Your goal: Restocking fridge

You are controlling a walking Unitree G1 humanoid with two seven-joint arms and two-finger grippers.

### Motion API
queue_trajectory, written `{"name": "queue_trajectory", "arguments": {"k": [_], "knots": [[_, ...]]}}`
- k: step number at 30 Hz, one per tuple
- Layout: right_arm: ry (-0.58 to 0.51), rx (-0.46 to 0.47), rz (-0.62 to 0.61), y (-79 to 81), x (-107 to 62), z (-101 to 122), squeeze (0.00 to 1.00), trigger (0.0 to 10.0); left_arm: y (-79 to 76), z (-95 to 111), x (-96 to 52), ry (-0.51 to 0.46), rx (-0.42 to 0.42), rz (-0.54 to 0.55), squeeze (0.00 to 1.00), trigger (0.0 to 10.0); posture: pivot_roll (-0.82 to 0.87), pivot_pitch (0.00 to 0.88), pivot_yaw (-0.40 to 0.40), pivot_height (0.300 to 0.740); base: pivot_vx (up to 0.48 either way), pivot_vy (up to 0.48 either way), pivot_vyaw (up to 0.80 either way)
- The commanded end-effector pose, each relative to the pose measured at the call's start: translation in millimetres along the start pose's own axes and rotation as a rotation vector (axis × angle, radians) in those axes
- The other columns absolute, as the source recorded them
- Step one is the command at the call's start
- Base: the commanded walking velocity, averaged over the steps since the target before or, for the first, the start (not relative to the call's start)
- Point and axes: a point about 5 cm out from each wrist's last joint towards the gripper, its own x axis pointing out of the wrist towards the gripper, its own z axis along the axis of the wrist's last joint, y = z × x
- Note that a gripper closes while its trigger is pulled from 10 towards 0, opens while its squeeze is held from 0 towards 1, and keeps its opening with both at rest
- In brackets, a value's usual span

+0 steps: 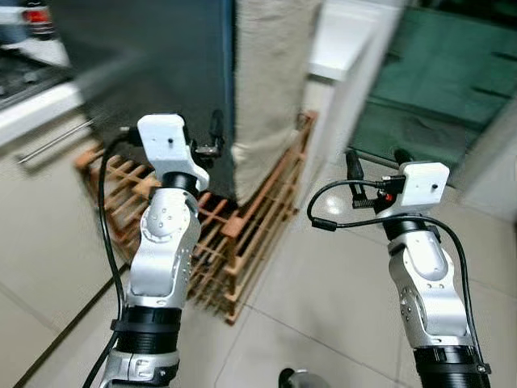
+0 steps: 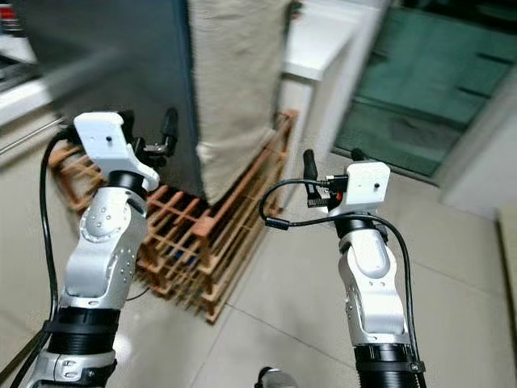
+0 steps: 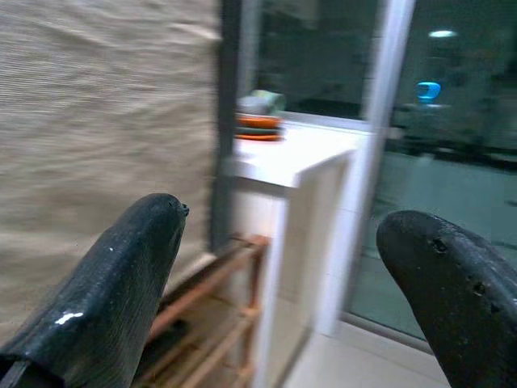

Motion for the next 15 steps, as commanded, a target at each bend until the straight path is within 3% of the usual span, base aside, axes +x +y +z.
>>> {"name": "queue_trajectory", "arguments": {"k": [1,5,11,15], "knots": [[0.003,-0.005,-0.013,-2.8,-1.0,-1,0.0,10.0,-0.5,-2,4.6,0.016,0.005,0.007,0.0,10.0,-0.09,0.0,-0.02,0.74,0.0,0.0,-0.73],[0.004,-0.007,-0.005,-0.8,-1.2,-1,0.0,10.0,-1.4,-3,10.4,0.02,0.011,0.011,0.0,10.0,-0.1,0.0,-0.02,0.74,0.093,0.075,-0.73],[-0.013,-0.012,0.012,2.8,1.5,2,0.0,10.0,-4.5,5,26.8,-0.006,-0.008,0.007,0.0,10.0,-0.1,0.0,-0.016,0.74,0.407,0.0,0.0],[-0.013,-0.014,0.011,2.3,0.2,2,0.0,10.0,-5.0,6,32.5,0.005,-0.019,0.017,0.0,10.0,-0.11,0.0,-0.015,0.74,0.0,0.0,0.0]]}}
